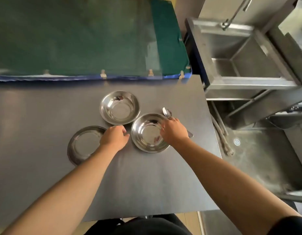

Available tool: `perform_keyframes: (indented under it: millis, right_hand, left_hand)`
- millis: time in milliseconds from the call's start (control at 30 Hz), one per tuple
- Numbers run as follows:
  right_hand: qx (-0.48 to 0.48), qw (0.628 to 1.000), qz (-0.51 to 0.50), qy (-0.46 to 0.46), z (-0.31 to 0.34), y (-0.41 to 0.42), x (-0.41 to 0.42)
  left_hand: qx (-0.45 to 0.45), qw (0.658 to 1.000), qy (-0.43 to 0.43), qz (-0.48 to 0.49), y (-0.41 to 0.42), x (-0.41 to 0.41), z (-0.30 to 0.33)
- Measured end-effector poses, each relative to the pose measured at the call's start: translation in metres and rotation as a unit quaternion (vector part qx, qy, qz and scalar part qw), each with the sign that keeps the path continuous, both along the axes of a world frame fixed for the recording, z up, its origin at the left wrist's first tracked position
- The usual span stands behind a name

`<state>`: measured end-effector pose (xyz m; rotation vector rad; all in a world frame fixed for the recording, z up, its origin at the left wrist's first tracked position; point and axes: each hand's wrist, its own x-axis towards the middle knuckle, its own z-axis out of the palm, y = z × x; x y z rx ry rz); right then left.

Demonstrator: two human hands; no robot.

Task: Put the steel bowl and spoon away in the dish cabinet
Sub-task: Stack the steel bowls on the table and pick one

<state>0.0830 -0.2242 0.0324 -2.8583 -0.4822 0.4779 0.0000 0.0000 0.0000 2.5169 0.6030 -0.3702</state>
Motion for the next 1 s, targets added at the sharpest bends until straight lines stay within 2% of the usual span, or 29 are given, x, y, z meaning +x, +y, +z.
perform_keyframes:
  millis: [133, 300, 433, 633, 800, 1000]
  right_hand:
    - [-0.006, 0.998, -0.058, 0.002, -0.009, -0.012, -0.004]
    - [0.040, 0.989, -0.133, 0.046, -0.024, -0.026, -0.012]
    - [0.110, 0.967, -0.215, 0.080, -0.031, -0.028, -0.013]
    - [0.134, 0.933, -0.311, 0.125, -0.021, -0.040, -0.006]
    - [0.151, 0.932, -0.315, 0.092, 0.007, -0.035, 0.007]
    - [0.189, 0.939, -0.275, 0.079, 0.033, 0.011, 0.037]
  left_hand:
    - [-0.027, 0.999, 0.000, 0.023, -0.015, 0.005, -0.012]
    - [-0.071, 0.995, -0.025, 0.063, -0.030, 0.010, -0.022]
    - [-0.108, 0.990, -0.019, 0.089, -0.033, 0.014, -0.021]
    - [-0.155, 0.986, -0.025, 0.051, -0.030, 0.023, -0.008]
    - [-0.155, 0.985, -0.061, 0.040, -0.021, 0.034, 0.011]
    - [-0.150, 0.982, -0.101, 0.054, 0.026, 0.048, 0.031]
